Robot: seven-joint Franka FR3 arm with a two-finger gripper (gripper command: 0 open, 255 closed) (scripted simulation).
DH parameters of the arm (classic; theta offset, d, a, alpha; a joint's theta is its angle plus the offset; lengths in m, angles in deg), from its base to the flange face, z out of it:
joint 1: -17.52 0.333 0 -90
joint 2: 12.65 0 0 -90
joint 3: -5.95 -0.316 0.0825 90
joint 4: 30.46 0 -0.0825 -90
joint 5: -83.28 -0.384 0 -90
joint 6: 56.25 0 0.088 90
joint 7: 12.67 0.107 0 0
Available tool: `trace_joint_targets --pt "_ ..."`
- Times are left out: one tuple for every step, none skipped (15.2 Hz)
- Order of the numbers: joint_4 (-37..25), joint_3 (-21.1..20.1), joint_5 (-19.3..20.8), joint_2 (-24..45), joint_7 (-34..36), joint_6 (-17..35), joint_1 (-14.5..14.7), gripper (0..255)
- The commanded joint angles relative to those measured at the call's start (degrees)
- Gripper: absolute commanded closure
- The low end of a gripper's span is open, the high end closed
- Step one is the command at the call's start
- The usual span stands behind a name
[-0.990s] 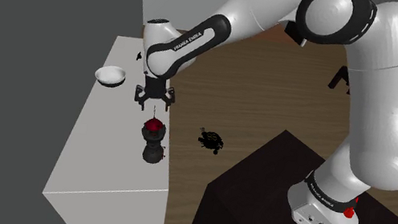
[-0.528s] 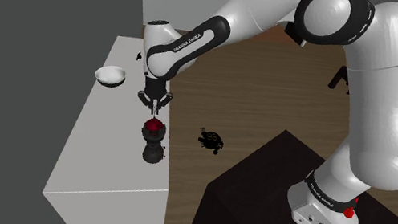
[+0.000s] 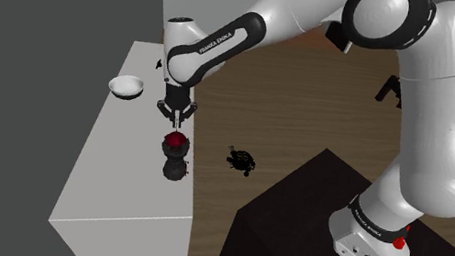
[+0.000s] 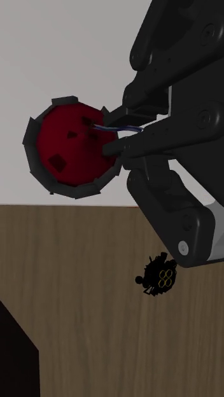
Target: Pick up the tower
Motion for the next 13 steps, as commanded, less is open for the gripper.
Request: trace_joint_targets --pt "-0.09 -0.16 -0.22 -0.99 -0.12 -1.0 -0.18 255" --pt "-0.14 -0.25 -0.33 -1.48 -0.15 -1.54 -0.24 255" --pt "-0.18 -0.33 -0.44 -1.98 -0.17 -2.07 -0.31 255" --pt "-0.28 -0.41 -0.55 -2.44 -0.2 -2.63 -0.37 255" --pt "-0.37 -0.49 -0.66 -2.91 -0.23 -3.18 -0.42 255" --pt "-0.47 -0.56 -0.76 -3.37 -0.25 -3.74 -0.48 255" --pt "-0.59 -0.64 -0.87 -3.82 -0.28 -4.3 -0.54 255" --pt "-0.72 -0.71 -0.98 -4.27 -0.31 -4.86 -0.59 255" --pt "-0.86 -0.78 -1.08 -4.7 -0.33 -5.44 -0.64 255" --pt "-1.02 -0.85 -1.19 -5.13 -0.36 -6.01 -0.69 255" --pt "-1.19 -0.92 -1.29 -5.55 -0.38 -6.59 -0.74 255" --pt "-1.21 -0.93 -1.3 -5.62 -0.38 -6.68 -0.75 255" --pt "-1.21 -0.93 -1.3 -5.62 -0.38 -6.68 -0.74 255"
